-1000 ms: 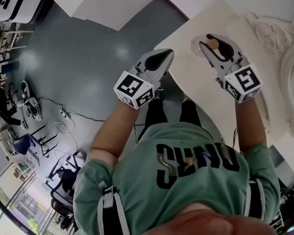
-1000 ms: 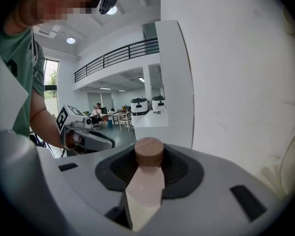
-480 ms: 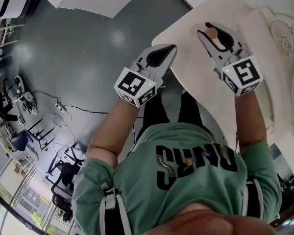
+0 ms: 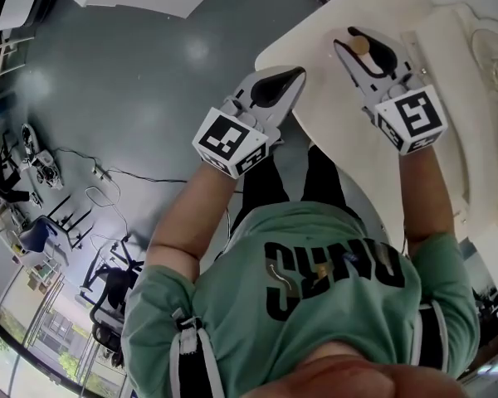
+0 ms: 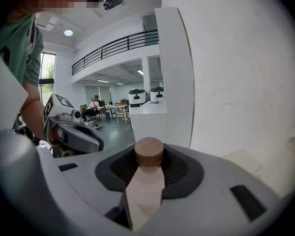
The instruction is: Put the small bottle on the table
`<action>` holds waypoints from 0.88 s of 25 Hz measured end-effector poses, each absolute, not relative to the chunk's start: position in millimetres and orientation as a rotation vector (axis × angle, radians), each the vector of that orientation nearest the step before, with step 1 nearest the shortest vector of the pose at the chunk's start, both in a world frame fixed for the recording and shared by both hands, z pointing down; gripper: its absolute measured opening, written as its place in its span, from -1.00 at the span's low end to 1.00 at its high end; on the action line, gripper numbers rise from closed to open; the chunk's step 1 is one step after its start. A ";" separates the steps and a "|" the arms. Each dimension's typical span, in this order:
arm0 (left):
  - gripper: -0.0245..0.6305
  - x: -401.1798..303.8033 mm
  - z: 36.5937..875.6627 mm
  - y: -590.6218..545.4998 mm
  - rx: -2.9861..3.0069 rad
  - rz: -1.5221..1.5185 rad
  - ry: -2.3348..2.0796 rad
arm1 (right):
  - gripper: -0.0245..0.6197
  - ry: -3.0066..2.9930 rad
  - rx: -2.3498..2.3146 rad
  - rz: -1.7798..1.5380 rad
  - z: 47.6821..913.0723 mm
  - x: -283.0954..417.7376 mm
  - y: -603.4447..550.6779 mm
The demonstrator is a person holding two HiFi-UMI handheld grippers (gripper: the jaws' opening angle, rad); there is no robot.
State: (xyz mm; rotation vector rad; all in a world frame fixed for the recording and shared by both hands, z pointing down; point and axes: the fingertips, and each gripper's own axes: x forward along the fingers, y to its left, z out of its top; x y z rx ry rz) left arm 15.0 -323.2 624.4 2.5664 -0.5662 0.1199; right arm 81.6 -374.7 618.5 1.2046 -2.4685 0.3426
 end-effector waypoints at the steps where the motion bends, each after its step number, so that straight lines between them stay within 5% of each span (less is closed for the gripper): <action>1: -0.90 14.6 625.6 -322.9 2.564 0.121 -0.563 | -0.55 -2.467 1.205 0.346 620.6 81.0 -374.8; 22: -0.90 20.4 637.2 -310.4 2.536 0.118 -0.531 | -0.55 -2.494 1.181 0.216 645.4 77.7 -360.3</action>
